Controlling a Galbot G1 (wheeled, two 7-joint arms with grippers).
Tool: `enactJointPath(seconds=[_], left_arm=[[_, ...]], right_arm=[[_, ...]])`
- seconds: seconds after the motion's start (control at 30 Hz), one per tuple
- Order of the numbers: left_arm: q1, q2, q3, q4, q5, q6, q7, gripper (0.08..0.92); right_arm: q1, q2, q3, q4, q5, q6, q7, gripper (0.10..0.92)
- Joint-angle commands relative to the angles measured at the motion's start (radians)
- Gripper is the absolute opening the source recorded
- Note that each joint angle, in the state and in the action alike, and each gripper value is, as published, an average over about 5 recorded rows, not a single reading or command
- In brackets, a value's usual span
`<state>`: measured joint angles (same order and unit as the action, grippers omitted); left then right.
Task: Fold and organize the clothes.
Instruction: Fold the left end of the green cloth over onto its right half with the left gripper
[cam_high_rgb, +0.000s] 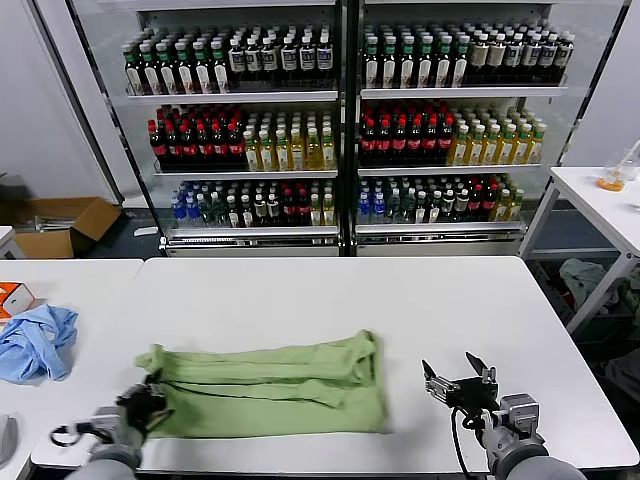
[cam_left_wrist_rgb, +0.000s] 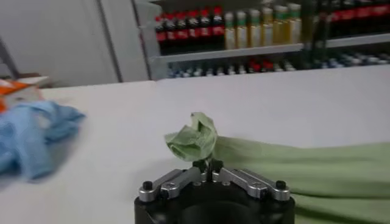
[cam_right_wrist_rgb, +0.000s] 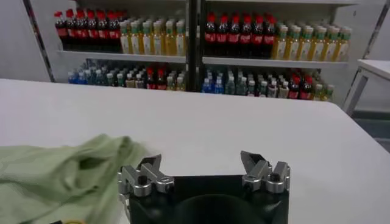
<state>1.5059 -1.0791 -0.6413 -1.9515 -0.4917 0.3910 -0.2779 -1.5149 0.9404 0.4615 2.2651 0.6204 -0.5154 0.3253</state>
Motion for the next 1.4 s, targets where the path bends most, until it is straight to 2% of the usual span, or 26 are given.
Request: enactJointPath(seconds=[0.03,0.2,0.37,0.67,0.83,1.1,1.2,1.4], left_arm=[[0.012,0.097,-0.259,-0.104,-0.416,0.046,0.002,0.093],[0.005,0.006,-0.181,-0.291,-0.682,0.083,0.006,0.093],[-0.022,-0.100,-0.006,-0.354,-0.769,0.087,0.017,0.093],[-0.079,-0.215,0.245,-0.261,-0.745,0.060,0.012,0.093],[-0.136,-0.235,0.320,-0.192,-0.704,0.050,-0.002,0.093],[-0.261,-0.258,0.410,-0.010,-0.593,0.048,-0.008,0.093],[-0.274,-0.269,0.423,-0.002,-0.579,0.052,-0.001,0.127],[-0.259,-0.274,0.445,-0.043,-0.543,0.054,0.021,0.290]], right_arm=[[0.015,-0.004,-0.002,-0.004,-0.001,0.003,-0.003,0.823],[0.028,-0.010,-0.012,-0.014,-0.009,0.005,-0.003,0.823],[0.038,-0.019,-0.019,-0.013,-0.019,0.016,-0.015,0.823],[0.060,-0.031,-0.024,-0.028,-0.026,0.025,-0.021,0.823],[0.059,-0.029,-0.023,-0.031,-0.030,0.029,-0.024,0.823],[0.064,-0.031,-0.036,-0.041,-0.038,0.035,-0.027,0.823],[0.065,-0.035,-0.035,-0.039,-0.037,0.034,-0.027,0.823],[0.062,-0.041,-0.030,-0.039,-0.037,0.035,-0.028,0.823]])
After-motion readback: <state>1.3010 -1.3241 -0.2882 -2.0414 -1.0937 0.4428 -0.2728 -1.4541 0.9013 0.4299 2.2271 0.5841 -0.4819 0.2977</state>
